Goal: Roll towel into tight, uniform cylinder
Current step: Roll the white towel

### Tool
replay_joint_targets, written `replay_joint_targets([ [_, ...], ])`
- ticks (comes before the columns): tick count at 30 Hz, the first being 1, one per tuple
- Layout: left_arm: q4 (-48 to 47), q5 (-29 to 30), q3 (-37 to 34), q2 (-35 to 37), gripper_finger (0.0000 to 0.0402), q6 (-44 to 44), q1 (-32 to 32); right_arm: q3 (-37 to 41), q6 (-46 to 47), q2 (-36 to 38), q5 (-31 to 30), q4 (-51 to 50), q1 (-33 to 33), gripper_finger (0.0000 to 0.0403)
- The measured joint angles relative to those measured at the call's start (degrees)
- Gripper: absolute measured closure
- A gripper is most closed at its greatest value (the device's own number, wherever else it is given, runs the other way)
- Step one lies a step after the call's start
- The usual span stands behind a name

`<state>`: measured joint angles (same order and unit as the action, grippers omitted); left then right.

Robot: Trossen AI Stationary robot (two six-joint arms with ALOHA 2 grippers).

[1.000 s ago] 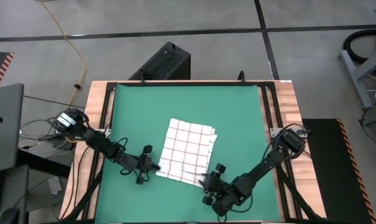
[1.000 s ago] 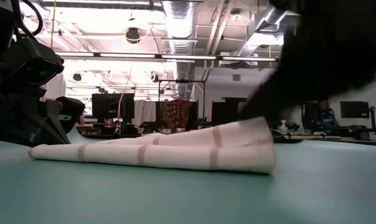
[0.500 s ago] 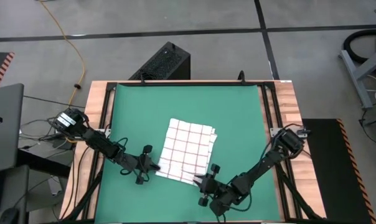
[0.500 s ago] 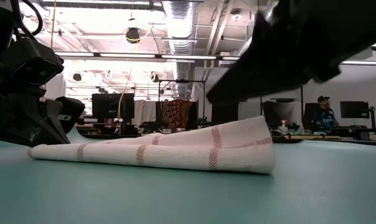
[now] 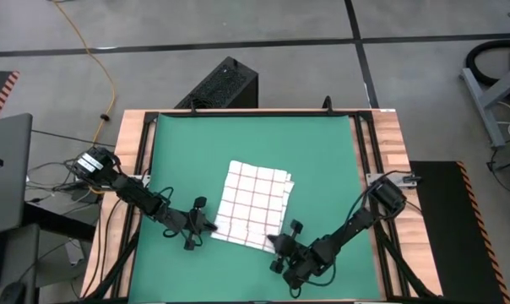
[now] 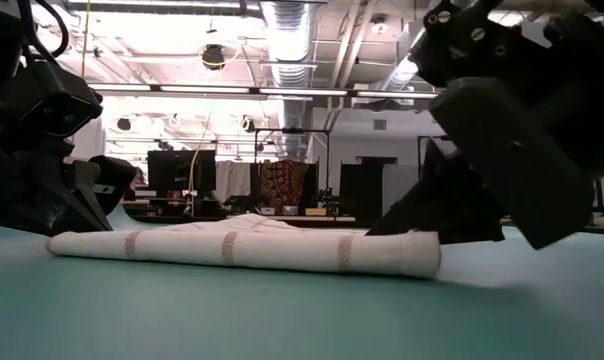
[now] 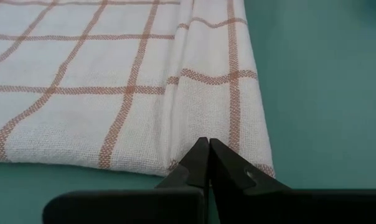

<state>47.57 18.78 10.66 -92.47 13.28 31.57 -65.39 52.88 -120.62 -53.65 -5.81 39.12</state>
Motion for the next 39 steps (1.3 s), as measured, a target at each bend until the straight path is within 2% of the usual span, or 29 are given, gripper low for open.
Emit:
replay_joint_targets([
  [6, 0.0, 0.0, 0.0, 0.0, 0.0401, 0.1, 0.0, 0.0, -0.2, -0.3, -2.2, -0.2, 0.4, 0.0379],
  [14, 0.1, 0.0, 0.0, 0.0, 0.0401, 0.1, 0.0, 0.3, -10.0, 7.8, -6.1, -1.7, 1.5, 0.0367],
  [18, 0.1, 0.0, 0.0, 0.0, 0.0401, 0.1, 0.0, 0.3, -16.4, 10.5, -4.0, 2.5, 1.7, 0.0355],
  [23, 0.1, 0.0, 0.0, 0.0, 0.0401, -0.3, 0.0, 0.2, -26.0, 9.8, 2.9, 12.1, 1.2, 0.0298],
  [28, 0.1, 0.1, 0.0, 0.0, 0.0401, -0.1, 0.0, 0.3, -24.4, 9.6, 4.0, 7.1, 0.8, 0.0202],
  [31, 0.0, 0.1, 0.0, 0.0, 0.0401, -0.1, 0.0, 0.3, -24.7, 9.6, 4.5, 7.3, 0.8, 0.016],
  [36, -0.2, 0.7, 0.0, 0.0, 0.0401, -0.2, 0.0, 0.3, -24.4, 7.5, 7.1, 7.6, 1.0, 0.0144],
  [39, -0.2, 1.2, 0.0, 0.0, 0.0401, -0.3, 0.0, 0.3, -24.0, 5.9, 6.6, 7.5, 1.3, 0.0143],
])
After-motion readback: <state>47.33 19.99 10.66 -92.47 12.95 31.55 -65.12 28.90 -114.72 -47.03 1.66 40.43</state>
